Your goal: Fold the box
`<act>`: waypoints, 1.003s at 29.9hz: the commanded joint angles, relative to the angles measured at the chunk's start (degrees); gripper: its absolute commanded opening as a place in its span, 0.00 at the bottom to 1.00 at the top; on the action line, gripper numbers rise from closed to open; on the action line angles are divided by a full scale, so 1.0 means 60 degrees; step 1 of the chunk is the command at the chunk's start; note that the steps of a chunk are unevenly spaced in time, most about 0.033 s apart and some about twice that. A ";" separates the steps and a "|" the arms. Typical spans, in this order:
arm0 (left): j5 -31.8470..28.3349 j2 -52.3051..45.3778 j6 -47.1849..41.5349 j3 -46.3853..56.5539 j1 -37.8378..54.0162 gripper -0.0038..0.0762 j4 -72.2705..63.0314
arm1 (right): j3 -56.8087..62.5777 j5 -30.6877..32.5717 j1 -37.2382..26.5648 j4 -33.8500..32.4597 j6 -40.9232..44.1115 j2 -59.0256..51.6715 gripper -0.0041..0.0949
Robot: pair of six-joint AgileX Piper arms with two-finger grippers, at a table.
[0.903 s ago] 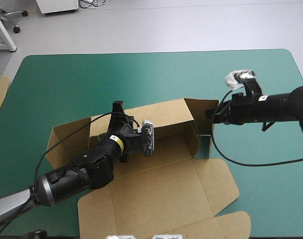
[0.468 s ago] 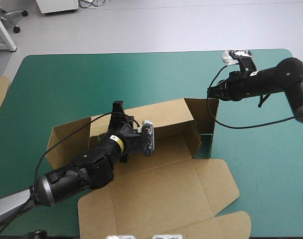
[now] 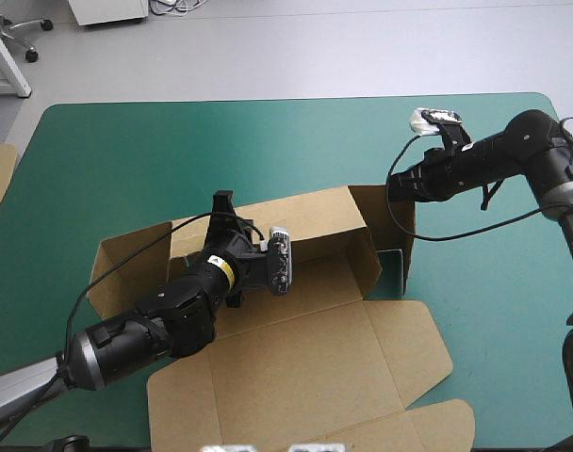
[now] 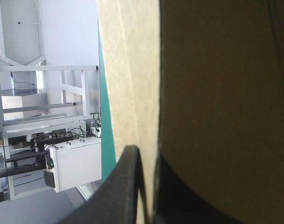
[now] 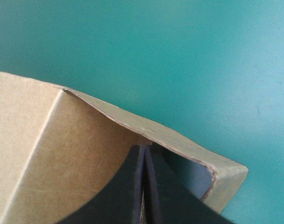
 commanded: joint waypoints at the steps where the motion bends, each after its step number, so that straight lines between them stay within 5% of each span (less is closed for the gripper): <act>1: 0.0220 0.0097 -0.0223 0.0157 -0.0046 0.03 -0.1521 | -0.0443 -0.0165 -0.0079 0.1173 -0.0320 -0.0546 0.02; 12: 0.0220 0.0097 -0.0223 0.0157 -0.0046 0.03 -0.1550 | -0.1874 -0.0741 -0.0079 0.0371 0.0107 -0.0016 0.02; 30: 0.0202 0.0097 -0.0230 0.0157 -0.0046 0.03 -0.1567 | -0.1514 0.0580 -0.0079 0.0015 0.0257 0.0723 0.02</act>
